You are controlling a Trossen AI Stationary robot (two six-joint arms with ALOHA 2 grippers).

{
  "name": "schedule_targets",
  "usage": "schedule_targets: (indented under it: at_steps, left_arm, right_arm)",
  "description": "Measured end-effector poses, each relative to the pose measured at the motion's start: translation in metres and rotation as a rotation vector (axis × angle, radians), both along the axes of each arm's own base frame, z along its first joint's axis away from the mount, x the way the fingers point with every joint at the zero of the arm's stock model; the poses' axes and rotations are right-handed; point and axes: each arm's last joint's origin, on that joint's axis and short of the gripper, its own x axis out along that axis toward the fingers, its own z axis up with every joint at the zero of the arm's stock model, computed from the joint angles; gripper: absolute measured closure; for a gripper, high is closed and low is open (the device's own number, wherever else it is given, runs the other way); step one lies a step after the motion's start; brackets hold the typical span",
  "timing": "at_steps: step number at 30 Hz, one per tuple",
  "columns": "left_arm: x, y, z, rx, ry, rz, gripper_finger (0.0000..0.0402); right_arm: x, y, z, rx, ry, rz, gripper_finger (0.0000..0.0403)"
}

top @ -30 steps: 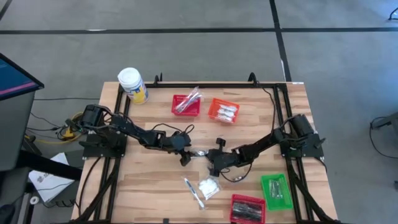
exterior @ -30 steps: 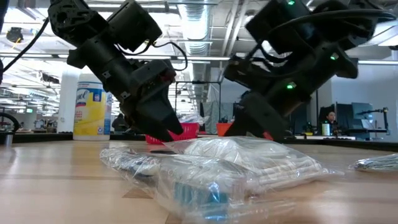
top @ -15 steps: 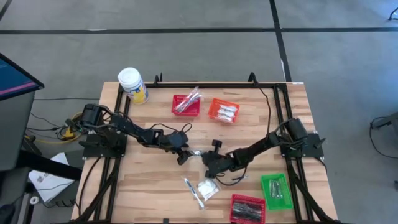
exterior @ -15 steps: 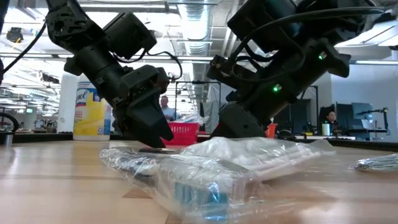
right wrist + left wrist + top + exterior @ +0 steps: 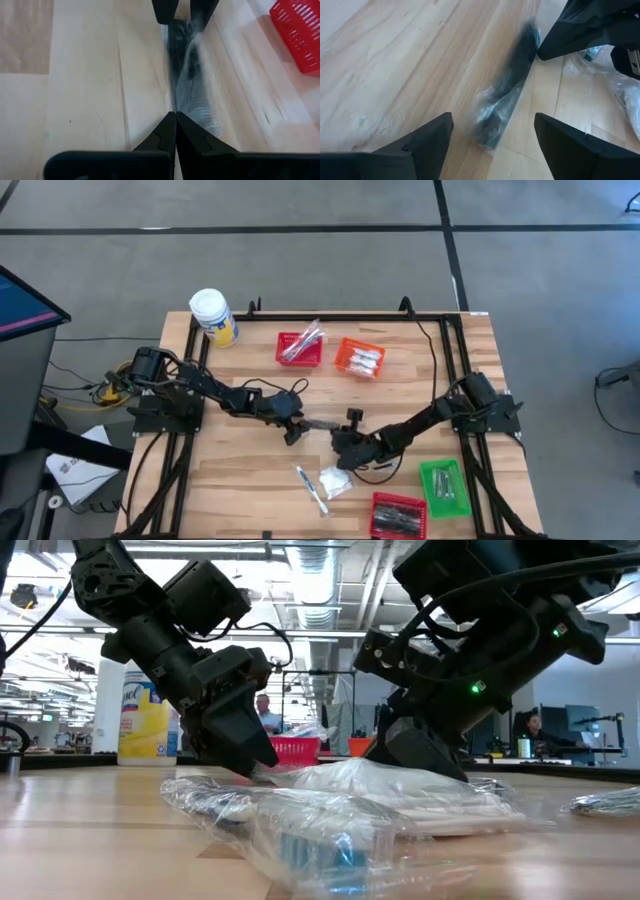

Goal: Pick & Place Travel size toiletries
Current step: Put the black comb into the bottom red bin

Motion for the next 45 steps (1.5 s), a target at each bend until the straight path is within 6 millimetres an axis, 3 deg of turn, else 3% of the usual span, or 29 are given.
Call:
schedule_targets:
  at_steps: [22,37,45]
  left_arm:
    - [0.002,-0.004,0.001,-0.020,-0.031,-0.102,0.0123]
    - [0.004,-0.009,0.004,-0.047,-0.067,-0.178,0.0224]
    - [0.010,-0.010,-0.005,-0.039,-0.057,-0.175,0.0244]
  right_arm:
    - [-0.001,-0.017,-0.006,0.094,-0.042,-0.037,0.0403]
    - [-0.001,-0.019,-0.006,0.101,-0.045,-0.049,0.0403]
    - [0.000,-0.020,-0.006,0.097,-0.049,-0.054,0.0403]
